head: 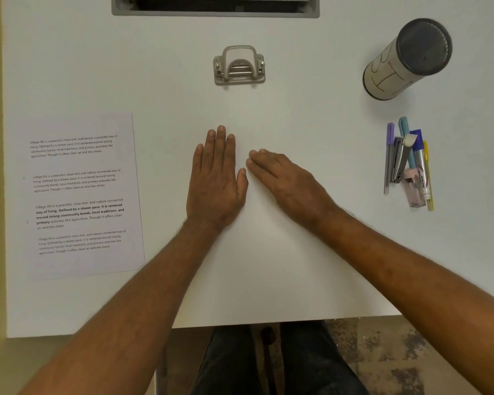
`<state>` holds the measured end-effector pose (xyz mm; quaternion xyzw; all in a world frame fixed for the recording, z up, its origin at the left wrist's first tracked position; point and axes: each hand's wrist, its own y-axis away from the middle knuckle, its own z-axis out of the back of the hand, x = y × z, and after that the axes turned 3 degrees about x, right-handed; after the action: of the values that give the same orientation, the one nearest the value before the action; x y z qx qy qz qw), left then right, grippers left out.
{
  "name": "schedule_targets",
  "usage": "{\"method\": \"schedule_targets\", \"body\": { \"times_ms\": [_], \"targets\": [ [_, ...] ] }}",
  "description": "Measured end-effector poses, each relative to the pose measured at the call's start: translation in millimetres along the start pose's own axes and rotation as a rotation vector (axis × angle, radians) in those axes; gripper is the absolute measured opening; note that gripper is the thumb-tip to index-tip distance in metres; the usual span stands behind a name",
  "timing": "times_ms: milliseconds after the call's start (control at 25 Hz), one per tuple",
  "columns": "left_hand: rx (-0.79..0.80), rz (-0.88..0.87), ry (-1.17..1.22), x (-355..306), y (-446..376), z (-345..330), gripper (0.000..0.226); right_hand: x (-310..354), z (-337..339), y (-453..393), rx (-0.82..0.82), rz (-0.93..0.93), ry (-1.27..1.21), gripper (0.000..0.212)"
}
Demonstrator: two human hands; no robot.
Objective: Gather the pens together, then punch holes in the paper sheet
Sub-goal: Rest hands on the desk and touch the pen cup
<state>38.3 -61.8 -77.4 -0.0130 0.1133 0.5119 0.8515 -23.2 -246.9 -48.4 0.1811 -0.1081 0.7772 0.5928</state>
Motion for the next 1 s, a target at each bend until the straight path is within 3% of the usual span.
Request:
{"method": "schedule_targets", "body": {
  "times_ms": [160,360,640,800,1000],
  "targets": [
    [0.005,0.002,-0.011,-0.8,-0.4,0.6,0.068,-11.4,11.6,4.9,-0.029,0.05,0.059,0.048],
    [0.024,-0.004,-0.01,-0.7,-0.5,2.1,0.07,-4.4,19.5,-5.9,0.144,-0.043,0.13,0.023],
    [0.038,-0.023,-0.031,-1.5,-0.2,2.4,0.071,15.5,25.1,-18.8,0.119,-0.255,0.049,0.02],
    [0.049,-0.031,-0.032,-2.3,0.5,4.0,0.071,10.1,34.5,-23.6,0.013,-0.515,-0.198,0.014],
    [0.056,-0.036,-0.027,-1.7,0.1,4.7,0.071,-16.4,54.1,-13.6,-0.073,-0.908,-0.832,0.014]
  ]
}}
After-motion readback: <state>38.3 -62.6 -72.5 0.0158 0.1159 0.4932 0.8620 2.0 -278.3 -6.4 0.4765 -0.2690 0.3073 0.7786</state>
